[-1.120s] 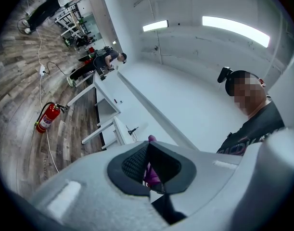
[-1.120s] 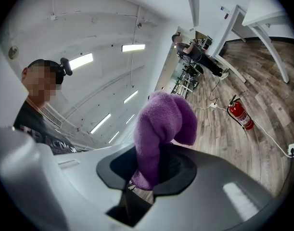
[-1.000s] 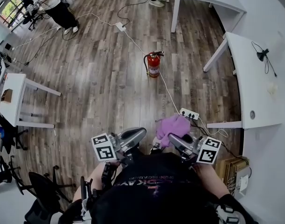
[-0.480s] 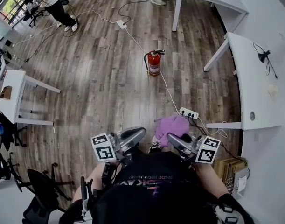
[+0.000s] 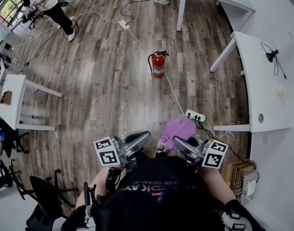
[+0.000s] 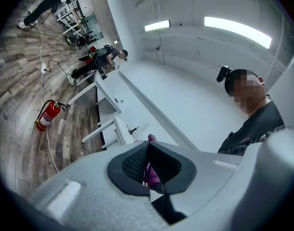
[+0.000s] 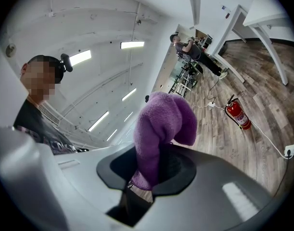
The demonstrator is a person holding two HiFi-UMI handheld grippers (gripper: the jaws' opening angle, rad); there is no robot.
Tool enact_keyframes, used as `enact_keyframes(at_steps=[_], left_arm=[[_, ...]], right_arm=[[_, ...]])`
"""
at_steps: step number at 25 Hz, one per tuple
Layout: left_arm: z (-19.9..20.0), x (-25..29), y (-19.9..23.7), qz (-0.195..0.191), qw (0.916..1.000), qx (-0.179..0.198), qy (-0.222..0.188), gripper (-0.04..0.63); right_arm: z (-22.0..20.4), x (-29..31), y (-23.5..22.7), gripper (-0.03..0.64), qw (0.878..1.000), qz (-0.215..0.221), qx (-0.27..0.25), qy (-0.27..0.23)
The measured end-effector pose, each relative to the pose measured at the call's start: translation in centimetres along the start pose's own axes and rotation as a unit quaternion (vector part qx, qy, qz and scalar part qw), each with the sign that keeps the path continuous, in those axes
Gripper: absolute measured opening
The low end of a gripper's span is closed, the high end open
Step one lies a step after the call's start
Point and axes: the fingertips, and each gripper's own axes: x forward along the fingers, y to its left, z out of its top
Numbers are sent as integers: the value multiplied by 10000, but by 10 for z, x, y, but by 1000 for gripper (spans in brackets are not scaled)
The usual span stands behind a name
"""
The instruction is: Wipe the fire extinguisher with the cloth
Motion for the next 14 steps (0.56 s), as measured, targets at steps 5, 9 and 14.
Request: enact_keyframes(at_steps=[5, 9, 14], left_arm=[[-1, 1, 1, 4, 10000, -23, 13, -2], [-2, 1, 1, 8, 10000, -40, 13, -2], [-1, -1, -1, 22, 10000, -18, -3, -3]], right_arm=[[2, -4, -3, 83, 9999, -65, 37, -85], [3, -3, -4, 83, 9999, -66, 51, -80], [3, -2, -2, 83, 10000, -56, 30, -72]])
